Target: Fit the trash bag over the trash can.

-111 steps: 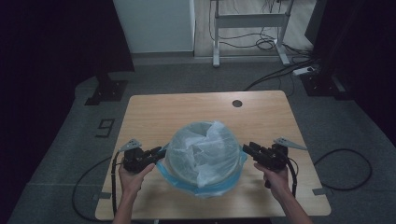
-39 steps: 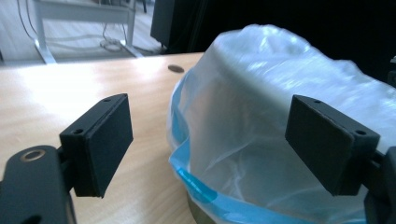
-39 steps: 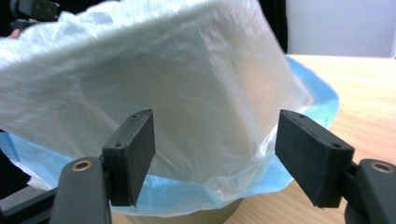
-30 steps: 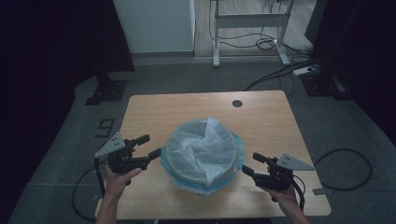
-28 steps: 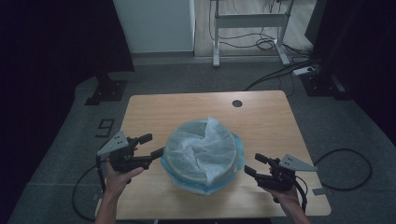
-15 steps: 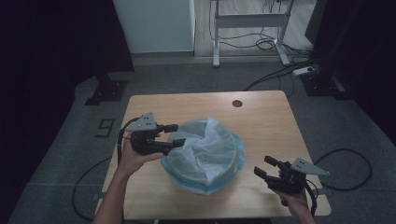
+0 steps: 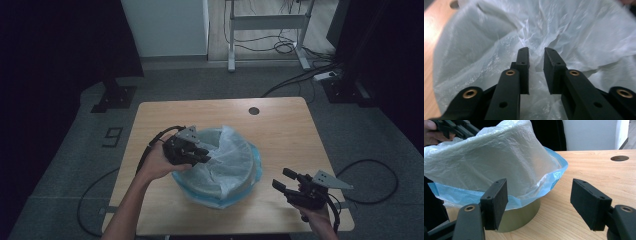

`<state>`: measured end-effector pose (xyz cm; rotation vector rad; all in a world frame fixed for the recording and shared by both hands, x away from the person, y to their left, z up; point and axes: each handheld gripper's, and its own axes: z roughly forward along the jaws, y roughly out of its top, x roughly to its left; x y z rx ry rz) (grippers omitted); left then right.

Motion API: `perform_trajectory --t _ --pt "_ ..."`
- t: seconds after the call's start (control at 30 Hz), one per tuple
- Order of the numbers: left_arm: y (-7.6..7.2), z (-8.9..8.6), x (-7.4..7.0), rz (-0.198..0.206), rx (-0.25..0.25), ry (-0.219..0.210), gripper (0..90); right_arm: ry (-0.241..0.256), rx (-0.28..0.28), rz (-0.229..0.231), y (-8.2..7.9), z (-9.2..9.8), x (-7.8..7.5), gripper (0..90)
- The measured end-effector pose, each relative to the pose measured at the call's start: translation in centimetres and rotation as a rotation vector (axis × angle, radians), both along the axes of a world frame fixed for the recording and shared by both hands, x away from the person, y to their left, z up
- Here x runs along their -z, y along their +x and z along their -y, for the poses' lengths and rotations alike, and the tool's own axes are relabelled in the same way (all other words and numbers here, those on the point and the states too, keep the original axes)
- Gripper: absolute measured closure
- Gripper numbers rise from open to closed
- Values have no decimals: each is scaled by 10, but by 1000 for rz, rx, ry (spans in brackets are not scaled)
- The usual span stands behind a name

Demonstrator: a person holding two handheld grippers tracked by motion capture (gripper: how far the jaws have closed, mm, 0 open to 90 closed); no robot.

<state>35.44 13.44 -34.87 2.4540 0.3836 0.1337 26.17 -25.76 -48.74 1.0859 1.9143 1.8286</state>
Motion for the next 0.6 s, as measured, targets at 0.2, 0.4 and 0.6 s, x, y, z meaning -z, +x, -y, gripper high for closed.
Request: perform_trajectory --t 0.2,0.4,0.6 --pt "5 15 6 -25 12 107 764 -7 -5 -6 0 -3 1 300" --pt "5 20 9 -34 17 129 678 -15 -7 -13 1 -4 2 301" --pt "3 12 -10 8 9 -27 568 1 4 -12 1 1 2 300"
